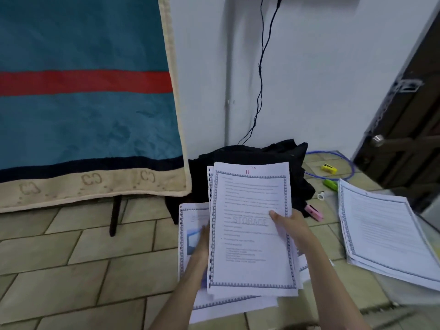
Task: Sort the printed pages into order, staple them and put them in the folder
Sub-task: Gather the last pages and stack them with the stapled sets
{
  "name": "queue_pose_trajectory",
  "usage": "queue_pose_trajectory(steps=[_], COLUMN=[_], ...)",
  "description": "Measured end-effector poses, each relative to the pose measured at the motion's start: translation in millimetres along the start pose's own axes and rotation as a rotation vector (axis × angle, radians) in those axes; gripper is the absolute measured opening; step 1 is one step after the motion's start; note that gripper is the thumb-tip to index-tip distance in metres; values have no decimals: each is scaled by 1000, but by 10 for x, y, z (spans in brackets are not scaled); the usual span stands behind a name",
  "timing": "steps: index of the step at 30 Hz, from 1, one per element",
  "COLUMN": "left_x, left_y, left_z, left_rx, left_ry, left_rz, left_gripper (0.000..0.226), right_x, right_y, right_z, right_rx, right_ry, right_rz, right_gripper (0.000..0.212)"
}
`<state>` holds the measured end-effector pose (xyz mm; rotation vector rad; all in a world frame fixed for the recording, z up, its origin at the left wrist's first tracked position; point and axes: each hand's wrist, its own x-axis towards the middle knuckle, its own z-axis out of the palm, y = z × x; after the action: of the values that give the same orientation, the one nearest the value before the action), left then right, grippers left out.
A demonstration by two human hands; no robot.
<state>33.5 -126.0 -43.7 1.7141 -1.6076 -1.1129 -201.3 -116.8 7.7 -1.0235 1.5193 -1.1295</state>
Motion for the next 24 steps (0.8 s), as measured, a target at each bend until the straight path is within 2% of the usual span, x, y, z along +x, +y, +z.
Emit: queue_pose_trajectory(steps=[2, 4, 6, 9, 12, 14, 18, 24], left_x=[60, 145, 117, 108, 118, 84, 65, 50], left_y=[-1, -54, -55, -116, -171, -152, -160, -64], left_z=[-7, -145, -340, -453, -466, -471, -471, -323], left_rx=[326, 547, 559, 542, 483, 481, 483, 525], left_ry=[-151, -160, -157, -131, -127, -120, -124, -179], left_rz=[167, 111, 18, 1, 3, 11, 9, 39], left_gripper=[58, 73, 81, 88, 87, 87, 86, 85], right_x=[2, 28, 70, 213, 325, 339, 293, 174], right_y=[14, 45, 79, 157, 220, 196, 37, -503], right_z=[-60, -91, -92, -76, -109, -144, -206, -346], right_rx=[-63, -140, -221, -472, -675, -629, -460, -423], right_ry=[-2, -10, -2, 91, 129, 94, 21, 156], right_rz=[-13, -30, -31, -35, 48, 67, 11, -166], right_gripper=[33, 34, 35, 52, 55, 56, 35, 22])
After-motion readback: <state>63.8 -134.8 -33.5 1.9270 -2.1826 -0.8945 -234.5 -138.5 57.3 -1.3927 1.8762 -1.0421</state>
